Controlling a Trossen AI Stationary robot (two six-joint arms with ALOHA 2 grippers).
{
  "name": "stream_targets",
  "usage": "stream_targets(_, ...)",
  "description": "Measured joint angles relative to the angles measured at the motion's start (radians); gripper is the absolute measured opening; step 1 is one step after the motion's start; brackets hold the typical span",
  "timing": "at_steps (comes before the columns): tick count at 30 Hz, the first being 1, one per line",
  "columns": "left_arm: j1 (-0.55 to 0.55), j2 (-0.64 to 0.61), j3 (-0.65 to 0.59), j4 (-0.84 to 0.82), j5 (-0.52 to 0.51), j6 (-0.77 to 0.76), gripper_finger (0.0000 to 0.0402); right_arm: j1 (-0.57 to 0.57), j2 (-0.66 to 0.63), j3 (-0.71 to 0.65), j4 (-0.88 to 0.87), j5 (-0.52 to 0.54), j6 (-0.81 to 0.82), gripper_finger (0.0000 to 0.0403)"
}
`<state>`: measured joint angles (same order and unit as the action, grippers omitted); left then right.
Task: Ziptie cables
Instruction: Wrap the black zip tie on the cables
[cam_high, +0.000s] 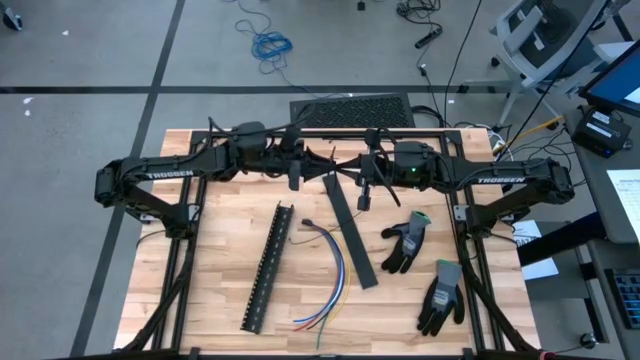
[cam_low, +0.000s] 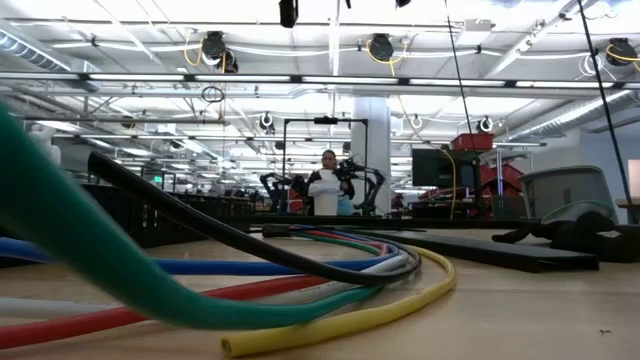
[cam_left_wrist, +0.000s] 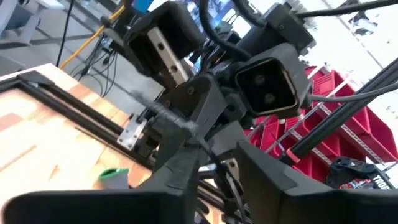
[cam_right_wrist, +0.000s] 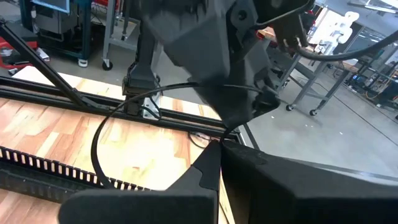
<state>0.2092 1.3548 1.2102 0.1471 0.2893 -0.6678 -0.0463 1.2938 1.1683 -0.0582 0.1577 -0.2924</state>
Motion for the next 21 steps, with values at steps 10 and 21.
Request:
stream_targets(10,0.000,0.000,0.000,0.031,0.010,0.000,0.0176,0.000,0.000,0.000,-0.001,0.000,0.000,0.0000)
stream_targets(21,0.000,0.000,0.000,0.021,0.078,0.009,0.0181,0.000,0.000,0.000,-0.005,-0.003,-0.004,0.0000)
